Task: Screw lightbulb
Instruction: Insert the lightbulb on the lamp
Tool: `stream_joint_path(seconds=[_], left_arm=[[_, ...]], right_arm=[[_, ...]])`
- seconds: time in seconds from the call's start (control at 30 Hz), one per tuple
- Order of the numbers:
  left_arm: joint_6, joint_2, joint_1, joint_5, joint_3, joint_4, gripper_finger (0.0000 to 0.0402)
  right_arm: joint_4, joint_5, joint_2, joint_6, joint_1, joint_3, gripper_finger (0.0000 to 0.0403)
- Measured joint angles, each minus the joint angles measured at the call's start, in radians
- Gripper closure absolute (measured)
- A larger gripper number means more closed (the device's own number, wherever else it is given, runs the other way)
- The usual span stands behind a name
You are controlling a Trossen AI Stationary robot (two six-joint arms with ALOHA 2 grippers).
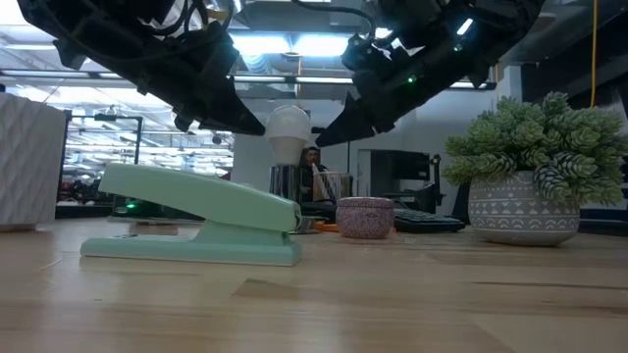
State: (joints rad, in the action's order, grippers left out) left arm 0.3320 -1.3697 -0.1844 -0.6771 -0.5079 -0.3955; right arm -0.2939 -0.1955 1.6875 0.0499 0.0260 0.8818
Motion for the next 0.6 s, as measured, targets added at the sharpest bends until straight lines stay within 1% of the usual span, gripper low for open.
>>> stream_joint_path(seconds=[0.23, 0.4, 0.5, 0.6], left_arm=[[0.036, 0.045, -0.037, 0.0, 0.0, 0.09, 0.0401], [0.032, 0.061, -0.073, 0.002, 0.0, 0.063, 0.0401], [0.032, 0.061, -0.081, 0.039, 0.0, 0.033, 0.0402], [0.031, 0.061, -0.081, 0.045, 0.0, 0.024, 0.0401]], right_arm=[[-0.001, -0.067, -0.001, 0.001, 0.0, 0.0, 0.0391], [-0.061, -0.085, -0.001, 0.011, 0.001, 0.001, 0.0391], [-0.106, -0.084, -0.002, 0.021, 0.001, 0.001, 0.0391], [-0.125, -0.075, -0.002, 0.034, 0.001, 0.001, 0.0391]])
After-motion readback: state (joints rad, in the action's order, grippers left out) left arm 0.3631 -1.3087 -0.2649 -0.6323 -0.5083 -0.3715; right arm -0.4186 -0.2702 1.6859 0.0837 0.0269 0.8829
